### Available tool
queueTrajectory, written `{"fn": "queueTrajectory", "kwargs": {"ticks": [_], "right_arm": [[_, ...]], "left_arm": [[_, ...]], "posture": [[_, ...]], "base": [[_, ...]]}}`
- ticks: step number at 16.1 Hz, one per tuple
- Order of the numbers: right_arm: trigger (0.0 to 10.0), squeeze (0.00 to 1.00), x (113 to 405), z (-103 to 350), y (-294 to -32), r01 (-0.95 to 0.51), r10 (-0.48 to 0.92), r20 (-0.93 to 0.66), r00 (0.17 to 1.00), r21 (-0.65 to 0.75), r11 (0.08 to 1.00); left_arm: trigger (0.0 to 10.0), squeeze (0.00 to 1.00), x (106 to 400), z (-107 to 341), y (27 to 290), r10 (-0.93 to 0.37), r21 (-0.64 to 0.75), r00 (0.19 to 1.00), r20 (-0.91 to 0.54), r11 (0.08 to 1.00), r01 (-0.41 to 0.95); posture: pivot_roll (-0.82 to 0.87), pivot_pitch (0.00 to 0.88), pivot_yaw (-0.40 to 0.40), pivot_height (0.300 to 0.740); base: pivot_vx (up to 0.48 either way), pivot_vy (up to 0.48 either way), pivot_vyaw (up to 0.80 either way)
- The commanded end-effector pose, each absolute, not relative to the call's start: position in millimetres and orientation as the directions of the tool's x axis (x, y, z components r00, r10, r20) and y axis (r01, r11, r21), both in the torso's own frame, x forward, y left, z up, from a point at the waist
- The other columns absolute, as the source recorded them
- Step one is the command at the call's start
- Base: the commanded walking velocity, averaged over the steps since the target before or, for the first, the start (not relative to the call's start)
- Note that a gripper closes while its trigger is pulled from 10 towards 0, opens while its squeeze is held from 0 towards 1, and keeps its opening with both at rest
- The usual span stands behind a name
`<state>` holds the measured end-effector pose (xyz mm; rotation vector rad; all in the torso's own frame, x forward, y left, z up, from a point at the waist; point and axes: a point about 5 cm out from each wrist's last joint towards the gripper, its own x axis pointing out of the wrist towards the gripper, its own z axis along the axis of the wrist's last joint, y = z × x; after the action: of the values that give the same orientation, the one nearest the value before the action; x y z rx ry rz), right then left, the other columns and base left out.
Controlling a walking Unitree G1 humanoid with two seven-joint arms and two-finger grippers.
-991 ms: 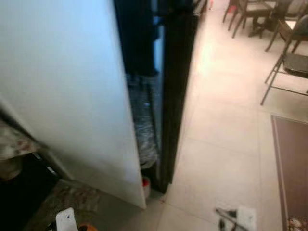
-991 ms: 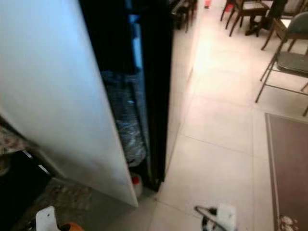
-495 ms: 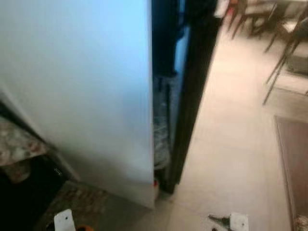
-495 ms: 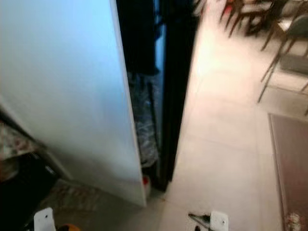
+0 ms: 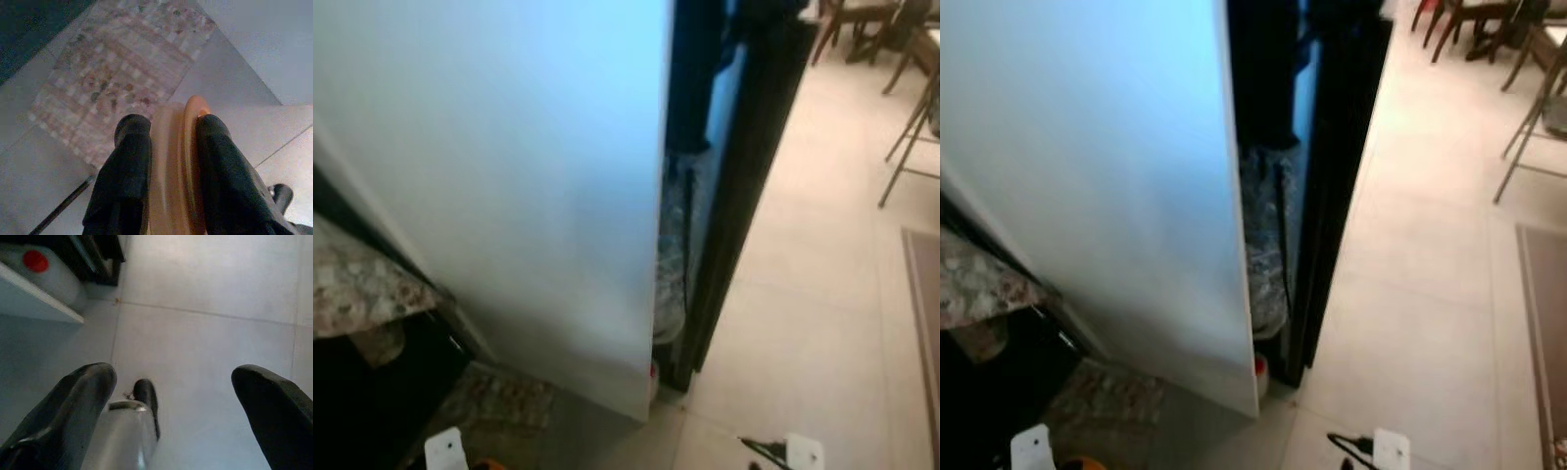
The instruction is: Restocking fridge
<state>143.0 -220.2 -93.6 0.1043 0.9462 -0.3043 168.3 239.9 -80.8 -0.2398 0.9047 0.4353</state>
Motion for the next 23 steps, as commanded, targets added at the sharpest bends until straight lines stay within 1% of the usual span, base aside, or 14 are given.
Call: {"fn": "queueTrajectory", "kwargs": {"ticks": [1,5,18,22,23], "right_arm": [[10.0,0.00,142.2,-94.2,-219.1,0.298,-0.208,-0.815,0.542,-0.045,0.953],[10.0,0.00,142.8,-93.8,-219.8,0.312,-0.219,-0.812,0.541,-0.048,0.949],[10.0,0.00,142.4,-94.4,-218.9,0.294,-0.199,-0.820,0.536,-0.039,0.955],[10.0,0.00,143.0,-94.0,-219.0,0.288,-0.197,-0.817,0.542,-0.039,0.957],[10.0,0.00,143.2,-94.0,-218.8,0.286,-0.196,-0.816,0.543,-0.039,0.957]], "left_arm": [[10.0,0.00,163.4,-83.4,239.1,0.249,-0.016,0.525,-0.814,0.894,-0.448],[10.0,0.00,162.6,-84.1,238.1,0.241,-0.016,0.523,-0.818,0.898,-0.439],[10.0,0.00,160.6,-84.6,239.0,0.244,-0.020,0.519,-0.819,0.893,-0.451],[10.0,0.00,161.7,-84.2,238.9,0.247,-0.027,0.521,-0.817,0.886,-0.463],[10.0,0.00,161.0,-84.4,239.7,0.261,-0.043,0.514,-0.817,0.862,-0.506]], "posture": [[-0.10,0.000,0.067,0.740],[-0.10,0.000,0.068,0.740],[-0.09,0.000,0.069,0.740],[-0.09,0.000,0.068,0.740],[-0.09,0.000,0.069,0.740]], "base": [[0.000,0.000,0.00],[0.000,0.000,0.00],[0.000,0.000,-0.77],[0.000,0.000,0.00],[0.000,0.000,0.00]]}}
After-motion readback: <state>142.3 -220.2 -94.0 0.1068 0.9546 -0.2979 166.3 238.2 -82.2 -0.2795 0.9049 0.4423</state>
